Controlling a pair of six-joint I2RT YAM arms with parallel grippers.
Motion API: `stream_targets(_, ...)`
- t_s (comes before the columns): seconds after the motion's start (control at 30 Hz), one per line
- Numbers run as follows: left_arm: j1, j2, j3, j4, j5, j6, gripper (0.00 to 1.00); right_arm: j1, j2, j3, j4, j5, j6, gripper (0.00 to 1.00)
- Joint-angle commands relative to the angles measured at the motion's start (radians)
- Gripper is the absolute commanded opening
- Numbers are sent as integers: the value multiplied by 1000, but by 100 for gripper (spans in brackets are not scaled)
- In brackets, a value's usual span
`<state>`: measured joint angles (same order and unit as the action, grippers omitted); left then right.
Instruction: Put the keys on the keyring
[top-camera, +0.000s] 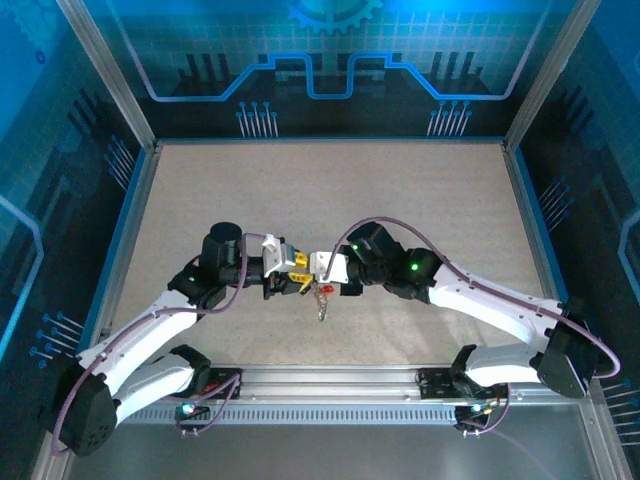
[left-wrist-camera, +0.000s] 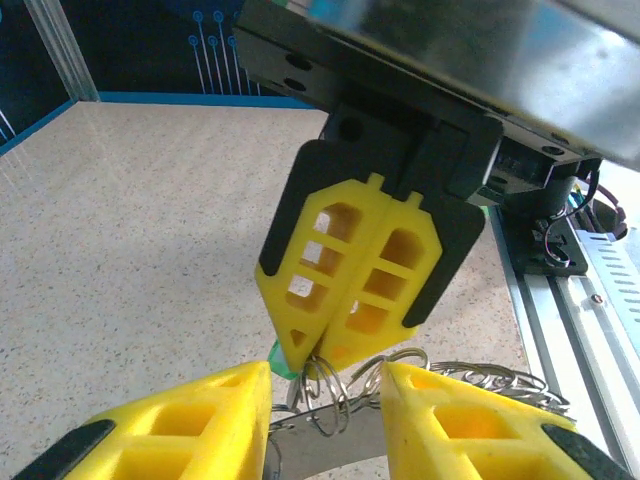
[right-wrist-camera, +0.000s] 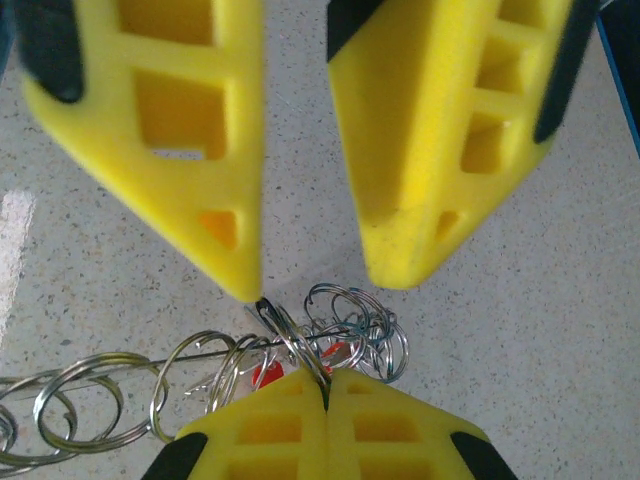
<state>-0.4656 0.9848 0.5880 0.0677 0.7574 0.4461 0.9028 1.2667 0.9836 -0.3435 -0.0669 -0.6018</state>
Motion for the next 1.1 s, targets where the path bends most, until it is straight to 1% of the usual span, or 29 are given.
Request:
stream_targets(0.0,-7,13,37,-39,15,31,35,-8,-1,44,32,-58,48,0)
stream_targets(0.13,-7,17,45,-57,-70,32,33,-7,-5,33,59,-91,57,0)
stream_targets(0.27,-6,15,50,-73,-109,46,28,-2,-1,35,66,-96,64,0)
stream_targets(0.33,-7,14,51,-80,-108,48,26,-3,0,34,75,-99,71,0)
stream_targets(0.43,-8,11,49,-77,-83,59,26,-3,9,41,68,-99,73,0)
stream_targets(0.57,-11,12,52,-87,-84,62,26,-3,4,35,81,-94,76,0)
stream_targets(0.67,-20,18,58,-110,-90,88,25,-3,-5,31,87,-103,75,0)
stream_targets(0.87,-34,25,71,-152,-93,122,22,-2,-11,23,97,-109,75,0)
stream_targets(0.93,-35,22,73,-159,-96,126,18,-2,-12,21,100,-109,77,0)
stream_targets(1.07,-38,17,73,-170,-109,142,17,-2,-13,20,100,-108,77,0)
